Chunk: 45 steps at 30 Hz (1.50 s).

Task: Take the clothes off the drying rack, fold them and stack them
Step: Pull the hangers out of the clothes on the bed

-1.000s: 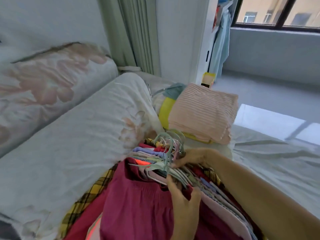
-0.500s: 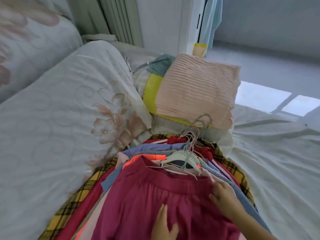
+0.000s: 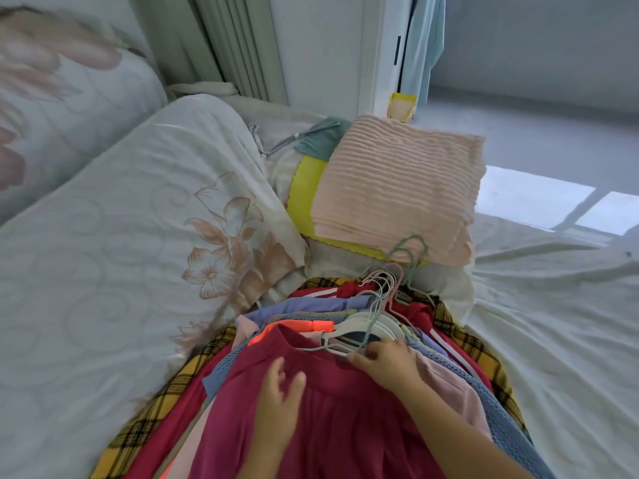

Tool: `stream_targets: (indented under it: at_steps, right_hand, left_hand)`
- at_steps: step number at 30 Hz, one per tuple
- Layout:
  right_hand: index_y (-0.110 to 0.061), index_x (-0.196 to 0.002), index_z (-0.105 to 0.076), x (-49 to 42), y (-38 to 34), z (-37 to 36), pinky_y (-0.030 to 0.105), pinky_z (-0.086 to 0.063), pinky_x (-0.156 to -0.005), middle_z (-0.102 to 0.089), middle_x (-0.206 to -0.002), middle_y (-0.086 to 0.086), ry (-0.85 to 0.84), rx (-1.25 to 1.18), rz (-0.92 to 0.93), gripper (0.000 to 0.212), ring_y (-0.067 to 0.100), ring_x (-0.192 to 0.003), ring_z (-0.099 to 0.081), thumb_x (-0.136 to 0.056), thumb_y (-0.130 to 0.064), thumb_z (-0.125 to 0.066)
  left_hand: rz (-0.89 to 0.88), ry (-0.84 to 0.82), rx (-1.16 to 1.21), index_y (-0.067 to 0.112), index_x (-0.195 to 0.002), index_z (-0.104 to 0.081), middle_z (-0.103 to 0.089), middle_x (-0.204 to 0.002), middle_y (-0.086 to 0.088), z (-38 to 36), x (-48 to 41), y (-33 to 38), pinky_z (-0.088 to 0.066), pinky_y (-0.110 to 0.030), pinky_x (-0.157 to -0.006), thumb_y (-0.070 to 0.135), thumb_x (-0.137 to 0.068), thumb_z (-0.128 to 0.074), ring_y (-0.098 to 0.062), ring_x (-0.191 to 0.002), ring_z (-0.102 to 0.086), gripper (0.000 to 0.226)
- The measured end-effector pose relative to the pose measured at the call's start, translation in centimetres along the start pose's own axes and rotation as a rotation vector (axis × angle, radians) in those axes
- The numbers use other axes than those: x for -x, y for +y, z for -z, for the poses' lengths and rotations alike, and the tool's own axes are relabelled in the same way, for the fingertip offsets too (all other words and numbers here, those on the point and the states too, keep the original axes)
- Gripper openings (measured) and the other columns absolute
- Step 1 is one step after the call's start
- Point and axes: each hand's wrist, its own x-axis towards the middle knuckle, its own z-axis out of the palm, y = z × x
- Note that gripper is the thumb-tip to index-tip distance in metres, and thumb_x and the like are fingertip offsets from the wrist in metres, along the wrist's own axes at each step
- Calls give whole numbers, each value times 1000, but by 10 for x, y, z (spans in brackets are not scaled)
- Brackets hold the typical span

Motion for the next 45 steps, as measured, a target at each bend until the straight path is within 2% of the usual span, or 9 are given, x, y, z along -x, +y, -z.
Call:
stream_targets:
  at_steps: [6, 9, 12, 20, 24, 30, 39, 42, 45]
  right_hand:
    - [-17, -88, -58, 45, -48, 31, 33, -45, -76, -62, -84, -1, 2, -289, 167, 35, 19, -84, -57, -94, -48, -43]
    - [-19, -75, -61, 90, -36, 60, 34, -46, -72, -64, -72, -4, 23, -351, 226, 35, 15, -71, -58, -97, -39, -42]
    - [-22, -56, -55, 134, -18, 88, 26, -43, -59, -55, -52, -4, 35, -533, 199, 41, 6, -50, -49, -97, -26, -47]
    - [-12, -67, -64, 251, 37, 125, 20, -30, -56, -42, -52, -9, 107, -611, 125, 30, 2, -52, -37, -85, -36, -60]
    - [-16, -80, -73, 313, 70, 133, 13, -34, -53, -51, -50, -9, 141, -655, 81, 15, 0, -50, -44, -89, -19, -61]
    - [-34, -66, -74, 386, 114, 143, 10, -40, -53, -63, -57, 2, 265, -801, -25, 25, -1, -50, -51, -84, -19, -66]
    - [3, -71, -70, 479, 254, 172, 12, -23, -34, -27, -41, 4, 374, -1459, -127, 29, 8, -31, -25, -61, -19, -87]
    - [1, -85, -68, 483, 312, 175, 12, -19, -30, -23, -41, -4, 521, -1669, -177, 28, 4, -28, -20, -73, -24, -69]
    - [-15, -75, -71, 486, 367, 193, 14, -18, -29, -27, -39, -9, 787, -1818, -243, 18, 2, -29, -22, -81, -26, -58]
  left_hand:
    - [-121, 189, -196, 1, -126, -48, -55, -124, -10, 34, -33, 56, -39, -39, -98, 64, -74, -51, -23, -116, -50, 83]
    - [-100, 109, -501, 14, -105, -62, -61, -113, -10, 44, -29, 77, -38, -43, -98, 67, -86, -38, -28, -109, -56, 61]
    - [-180, -2, -585, 11, -78, -65, -60, -86, -14, 46, -6, 93, -37, -30, -68, 86, -71, -20, -29, -85, -58, 88]
    - [-302, 7, -490, -3, -95, -71, -61, -94, -21, 38, 76, 138, -33, -31, -71, 22, -97, -48, -29, -86, -57, 34]
    - [-429, -1, -296, 10, -89, -74, -66, -90, 17, 26, 103, 134, -38, -9, -81, 13, -93, -56, 1, -90, -57, 19]
    - [-316, -53, -327, -4, -103, -69, -67, -104, -24, -23, 143, 143, -41, -39, -90, 22, -96, -50, -38, -103, -59, 32]
    - [-330, -334, -685, 3, -67, -66, -68, -75, -16, -90, 257, 143, -33, -34, -70, 42, -97, -35, -20, -77, -62, 58]
    - [-245, -548, -549, 17, -38, -33, -40, -38, 6, -171, 331, 132, -25, -29, -56, 53, -87, -48, -7, -44, -41, 63]
    - [-186, -802, -524, 34, -42, -44, -47, -52, 19, -240, 401, 130, -31, -20, -64, 63, -81, -54, 13, -52, -42, 49]
